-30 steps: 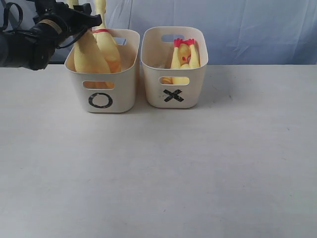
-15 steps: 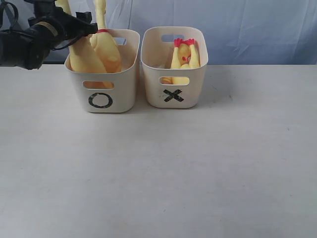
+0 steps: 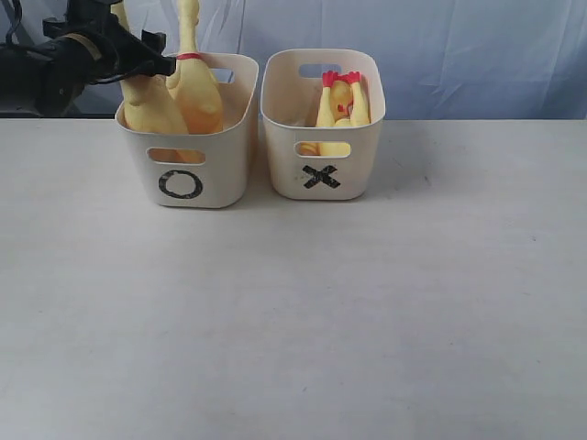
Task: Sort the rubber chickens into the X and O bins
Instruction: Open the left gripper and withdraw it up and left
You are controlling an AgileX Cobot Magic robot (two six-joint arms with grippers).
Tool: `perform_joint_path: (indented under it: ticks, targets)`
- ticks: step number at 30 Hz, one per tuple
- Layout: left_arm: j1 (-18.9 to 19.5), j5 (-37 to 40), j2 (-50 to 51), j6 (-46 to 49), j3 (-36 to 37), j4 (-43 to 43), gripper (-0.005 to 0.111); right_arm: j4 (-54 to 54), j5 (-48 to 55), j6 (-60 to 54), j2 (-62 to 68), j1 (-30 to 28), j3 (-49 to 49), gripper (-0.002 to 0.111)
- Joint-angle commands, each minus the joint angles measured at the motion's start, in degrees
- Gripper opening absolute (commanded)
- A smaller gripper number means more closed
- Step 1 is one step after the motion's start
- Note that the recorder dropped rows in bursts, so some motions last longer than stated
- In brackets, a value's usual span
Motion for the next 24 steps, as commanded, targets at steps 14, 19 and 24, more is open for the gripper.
perform_joint_path:
  ticks: [14,19,24]
  targets:
    - [0.98,12.65,-5.83,-1.74,-0.16,-3.12,0.066,-0.15,1.29,-0.22,-0.22,0.04,0.19,-0.001]
    - [0.98,16.91,-7.43,-1.74,-0.16,-5.78,0.066,-0.15,1.29,-0.22,-0.22,0.04,0.19,-0.001]
    - [0.98,18.20,-8.84,-1.74,-0.16,-7.18,0.066,-0.15,1.29,-0.22,-0.22,0.04,0.19,-0.001]
